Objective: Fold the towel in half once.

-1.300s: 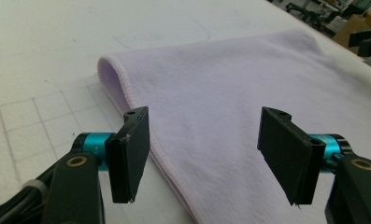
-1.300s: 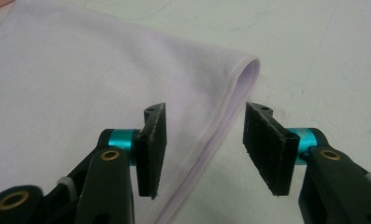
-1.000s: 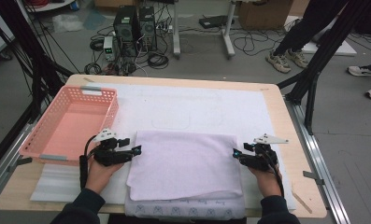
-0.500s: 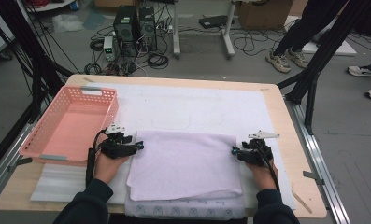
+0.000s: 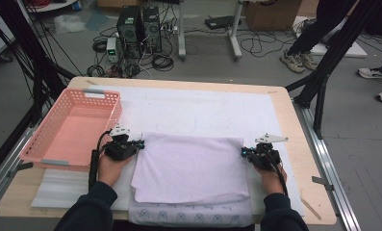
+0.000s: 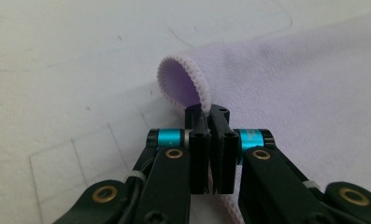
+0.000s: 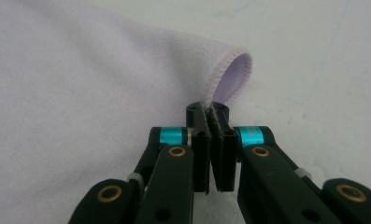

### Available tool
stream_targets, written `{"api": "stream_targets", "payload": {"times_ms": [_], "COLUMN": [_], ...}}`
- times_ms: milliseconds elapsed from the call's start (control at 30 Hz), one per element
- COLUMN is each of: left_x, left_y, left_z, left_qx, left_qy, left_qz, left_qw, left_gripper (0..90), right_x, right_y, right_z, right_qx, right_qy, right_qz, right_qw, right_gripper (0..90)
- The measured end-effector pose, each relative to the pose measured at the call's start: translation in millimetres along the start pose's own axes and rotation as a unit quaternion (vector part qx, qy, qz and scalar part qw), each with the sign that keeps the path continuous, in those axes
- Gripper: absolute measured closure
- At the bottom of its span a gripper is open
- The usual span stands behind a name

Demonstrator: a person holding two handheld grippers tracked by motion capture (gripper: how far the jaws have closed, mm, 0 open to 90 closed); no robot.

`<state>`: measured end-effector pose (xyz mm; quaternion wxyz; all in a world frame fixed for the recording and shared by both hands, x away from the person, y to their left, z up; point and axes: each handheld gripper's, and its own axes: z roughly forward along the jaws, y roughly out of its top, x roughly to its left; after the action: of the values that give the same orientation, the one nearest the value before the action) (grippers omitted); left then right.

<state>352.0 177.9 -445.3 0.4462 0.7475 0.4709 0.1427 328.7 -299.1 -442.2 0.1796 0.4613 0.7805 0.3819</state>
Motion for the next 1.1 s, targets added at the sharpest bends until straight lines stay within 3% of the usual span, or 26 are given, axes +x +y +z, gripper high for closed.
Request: {"api": "stream_targets", "payload": {"times_ms": [300,367,667,733,767,1000,1100], "left_x": [9.5,13.3,22.0,24.4,25.8,30.8,31.1], "left_y": [28.9,28.9,38.1,38.8,40.0,48.0,48.3], "left_z": [12.7,16.4,29.2,31.8,34.1,41.2,43.6], "left_qx": [-0.03,-0.041,-0.042,-0.051,-0.043,-0.043,-0.055], "left_qy": [0.009,0.008,0.014,0.018,0.019,0.025,0.032], "left_qz": [-0.003,-0.015,-0.019,-0.031,-0.035,-0.038,-0.044], "left_qw": [0.9995,0.999,0.9988,0.9981,0.9983,0.998,0.997], "left_gripper": [86.7,86.7,86.6,86.8,86.8,87.0,87.0], "right_x": [-17.2,-20.0,-27.5,-30.1,-30.9,-35.6,-36.1], "right_y": [20.5,26.1,42.1,44.1,45.2,51.9,53.4], "right_z": [11.7,15.1,26.5,29.2,30.6,40.7,44.6], "right_qx": [-0.024,-0.027,-0.027,-0.026,-0.026,-0.027,-0.028], "right_qy": [-0.021,-0.027,-0.04,-0.045,-0.046,-0.056,-0.061], "right_qz": [0.016,0.017,0.015,0.015,0.017,0.017,0.026], "right_qw": [0.9994,0.9991,0.9987,0.9986,0.9985,0.9979,0.9974], "right_gripper": [87.9,87.9,87.8,87.8,87.8,87.8,87.8]}}
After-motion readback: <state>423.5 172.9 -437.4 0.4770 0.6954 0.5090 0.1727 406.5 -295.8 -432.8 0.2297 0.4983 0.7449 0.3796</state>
